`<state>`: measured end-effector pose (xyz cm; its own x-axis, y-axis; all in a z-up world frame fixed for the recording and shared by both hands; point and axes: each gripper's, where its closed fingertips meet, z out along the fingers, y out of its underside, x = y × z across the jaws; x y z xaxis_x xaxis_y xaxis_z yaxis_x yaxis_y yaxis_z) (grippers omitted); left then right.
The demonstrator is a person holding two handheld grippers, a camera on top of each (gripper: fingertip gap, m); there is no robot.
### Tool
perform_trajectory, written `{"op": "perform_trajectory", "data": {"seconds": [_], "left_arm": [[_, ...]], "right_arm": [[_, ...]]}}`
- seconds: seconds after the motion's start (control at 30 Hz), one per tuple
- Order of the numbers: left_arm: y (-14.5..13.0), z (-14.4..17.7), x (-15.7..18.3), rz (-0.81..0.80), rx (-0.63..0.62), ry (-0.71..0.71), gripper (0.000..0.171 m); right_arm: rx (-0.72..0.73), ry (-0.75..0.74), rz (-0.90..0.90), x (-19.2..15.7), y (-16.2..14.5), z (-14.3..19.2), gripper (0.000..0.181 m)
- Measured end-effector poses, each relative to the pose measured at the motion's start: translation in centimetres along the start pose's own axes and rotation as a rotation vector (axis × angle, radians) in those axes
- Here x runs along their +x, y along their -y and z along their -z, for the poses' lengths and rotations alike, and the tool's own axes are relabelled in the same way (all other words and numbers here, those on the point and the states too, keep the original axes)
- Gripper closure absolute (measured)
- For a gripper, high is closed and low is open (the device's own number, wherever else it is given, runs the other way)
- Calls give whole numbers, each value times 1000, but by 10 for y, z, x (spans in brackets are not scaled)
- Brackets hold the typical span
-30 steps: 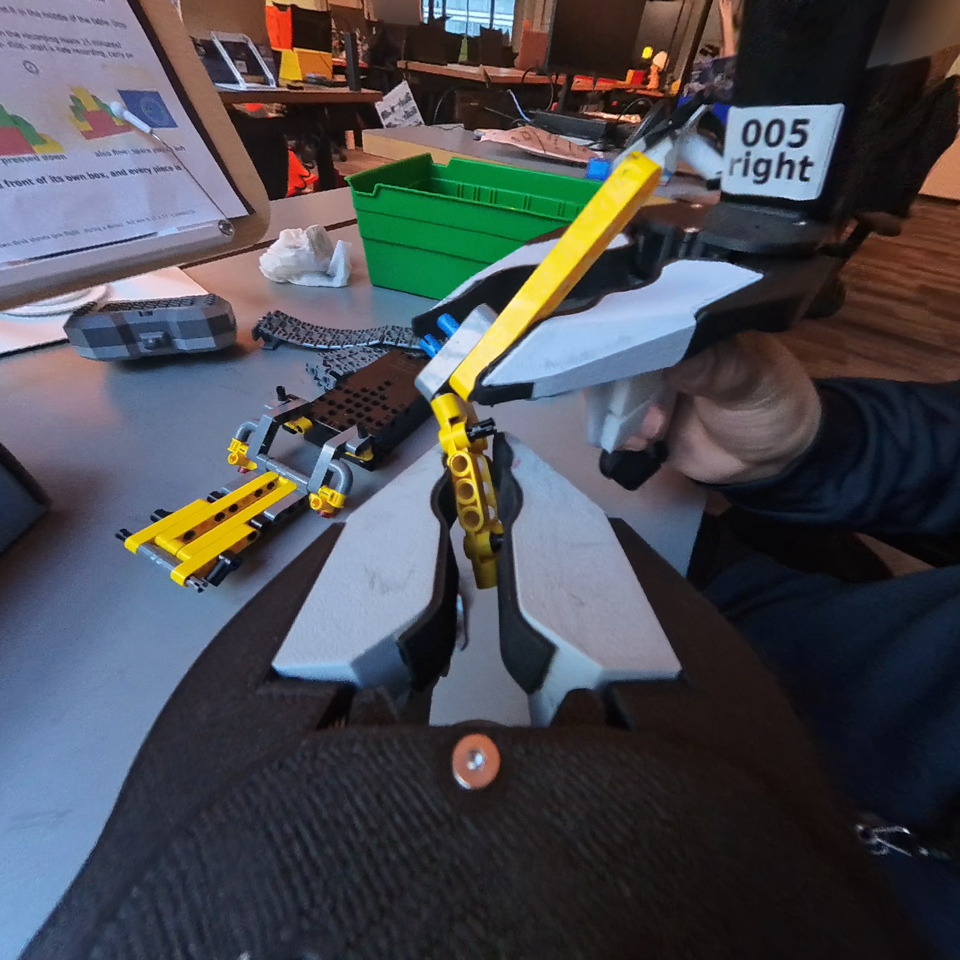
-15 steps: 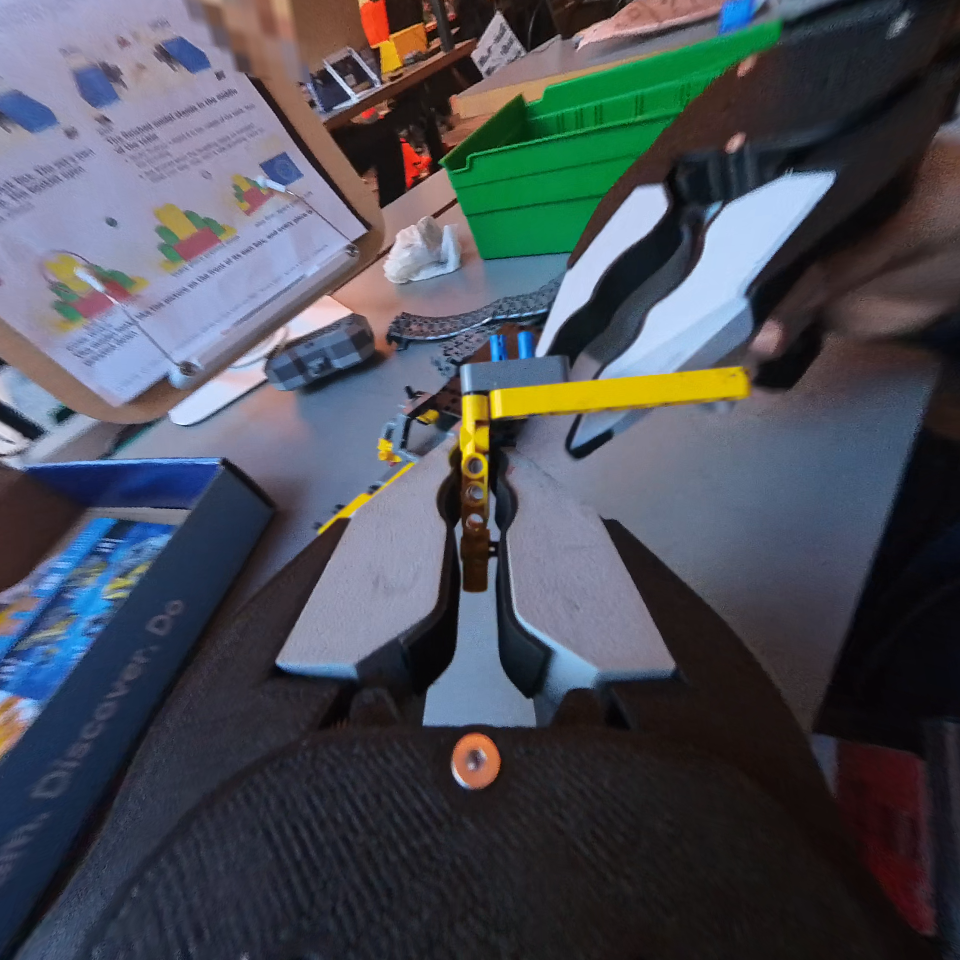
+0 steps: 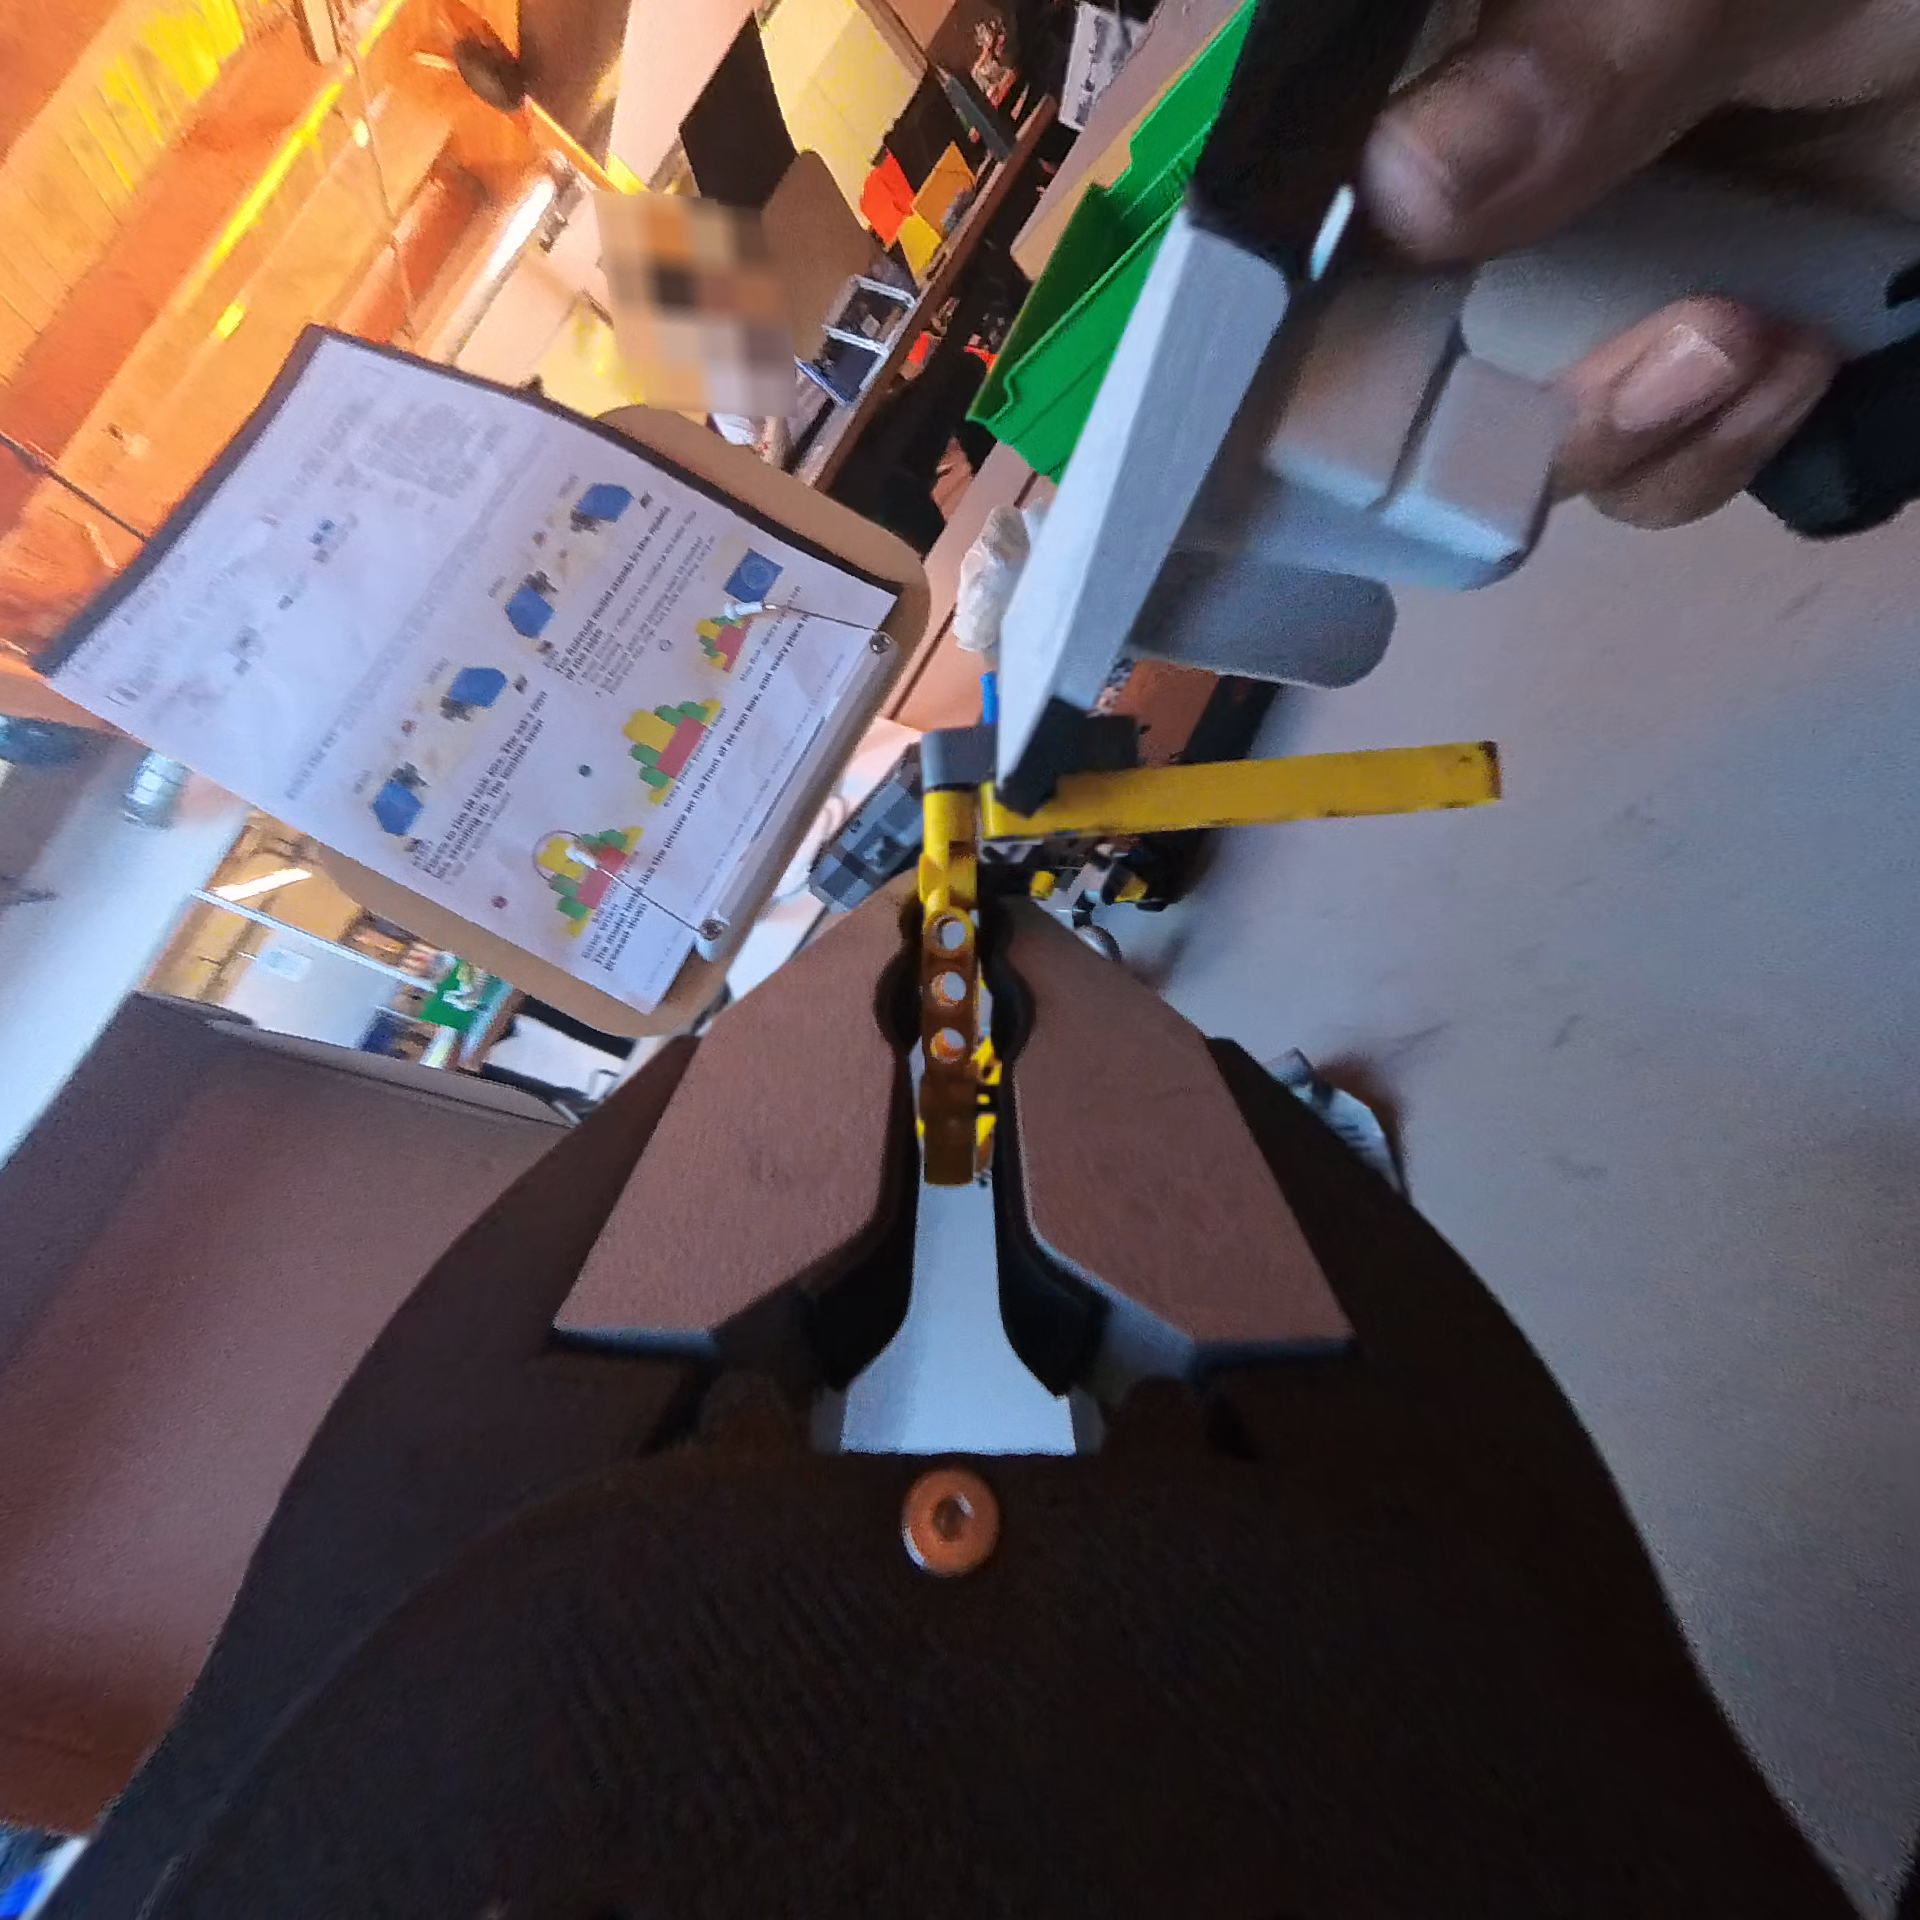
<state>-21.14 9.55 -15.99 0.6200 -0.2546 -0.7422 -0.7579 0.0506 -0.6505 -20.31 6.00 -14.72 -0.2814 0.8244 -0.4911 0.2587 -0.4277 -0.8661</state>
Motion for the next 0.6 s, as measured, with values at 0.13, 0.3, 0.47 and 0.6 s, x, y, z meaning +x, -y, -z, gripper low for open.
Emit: {"op": "perform_trajectory", "data": {"seconds": [0.13,0.3,0.47,0.6], "left_arm": [[3,1,1,-155,8,86,165],[12,7,-5,-229,71,145,165],[26,20,-10,-263,137,143,165],[36,32,-13,-268,192,86,166]], "right_arm": [[14,-3,53,-2,-4,-3,174],[10,-18,178,-11,-1,-4,178],[-52,-26,298,-26,1,-3,178],[-48,47,271,-43,5,-2,179]]}}
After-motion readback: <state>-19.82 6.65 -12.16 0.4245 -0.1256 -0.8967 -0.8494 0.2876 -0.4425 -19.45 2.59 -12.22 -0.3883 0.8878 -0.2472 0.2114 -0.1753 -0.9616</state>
